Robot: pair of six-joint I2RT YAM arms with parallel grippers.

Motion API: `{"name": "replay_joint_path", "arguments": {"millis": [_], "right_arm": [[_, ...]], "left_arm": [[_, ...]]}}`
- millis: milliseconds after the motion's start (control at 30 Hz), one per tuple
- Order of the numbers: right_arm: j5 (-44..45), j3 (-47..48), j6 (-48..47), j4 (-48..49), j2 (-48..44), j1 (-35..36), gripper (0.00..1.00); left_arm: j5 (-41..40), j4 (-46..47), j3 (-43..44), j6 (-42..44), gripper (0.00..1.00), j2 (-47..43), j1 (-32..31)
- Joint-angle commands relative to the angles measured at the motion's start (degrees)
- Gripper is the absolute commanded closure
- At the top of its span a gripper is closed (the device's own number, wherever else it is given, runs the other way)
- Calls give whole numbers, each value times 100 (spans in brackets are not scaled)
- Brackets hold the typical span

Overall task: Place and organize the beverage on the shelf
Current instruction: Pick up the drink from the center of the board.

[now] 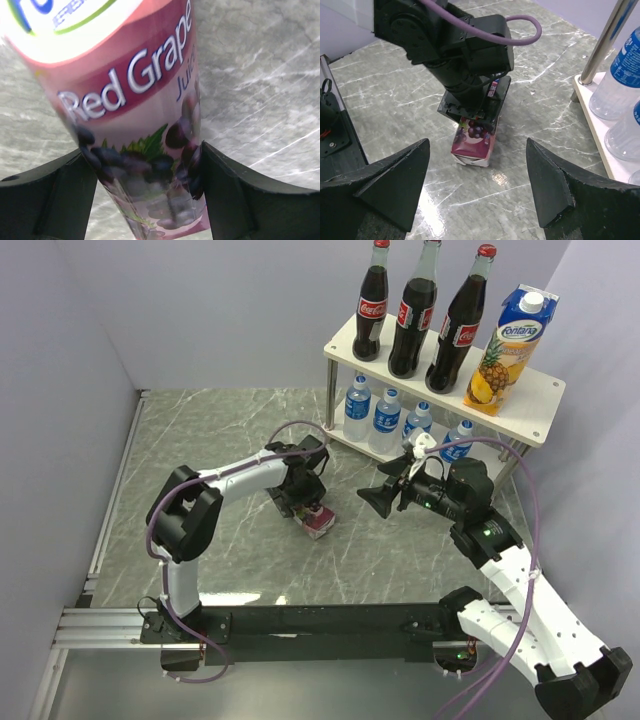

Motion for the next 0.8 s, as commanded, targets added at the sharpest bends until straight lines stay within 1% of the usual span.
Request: {"name": "replay_joint_path", "arguments": {"millis": [0,33,67,100,133,200,233,300,333,367,400,467,567,600,733,767], "right_arm": [[-87,71,40,103,-142,-89,16],[-87,80,31,85,-177,-124,17],[-61,80,14,85,-186,-133,17],[-61,97,5,67,-195,-150,17],[-61,106,-4,50,-221,-194,16],[-78,115,-22,41,-256,-247,17],[-87,124,-22,24,-274,-282,17],[-175,106,4,23,-300,-405,17],[-210,115,22,23,-335,-466,17],[-263,106,57,23,-327,-554,17],[-350,97,66,23,-336,-607,16],[-430,97,119,41,-344,-721,17],[-640,97,163,15,-257,-801,16],[-719,97,163,-3,-178,-836,17],[-1544,80,137,-161,243,-871,17],[-1999,62,110,-170,349,-871,17]], "left_arm": [[-564,72,-27,740,45,-458,-395],[-732,178,-53,1186,46,-572,-457],[-1081,283,-105,1408,46,-843,-536],[-1137,458,-184,1680,46,-1003,-598],[-1129,956,-454,2257,47,-1352,-703],[-954,1564,-842,2735,52,-1740,-783],[-875,2098,-1279,3111,57,-2117,-792],[-647,2576,-1651,3395,63,-2409,-792],[-602,2735,-1948,3631,68,-2628,-801],[-515,3119,-2090,3738,71,-2743,-801],[-409,3280,-2222,3939,76,-2849,-801],[-303,3709,-2583,4038,78,-3130,-801],[-232,3949,-2909,4126,83,-3420,-836],[-224,4054,-3031,4152,85,-3491,-862],[-57,4423,-3436,4257,90,-4043,-950],[-48,4520,-3524,4301,91,-4158,-985]]}}
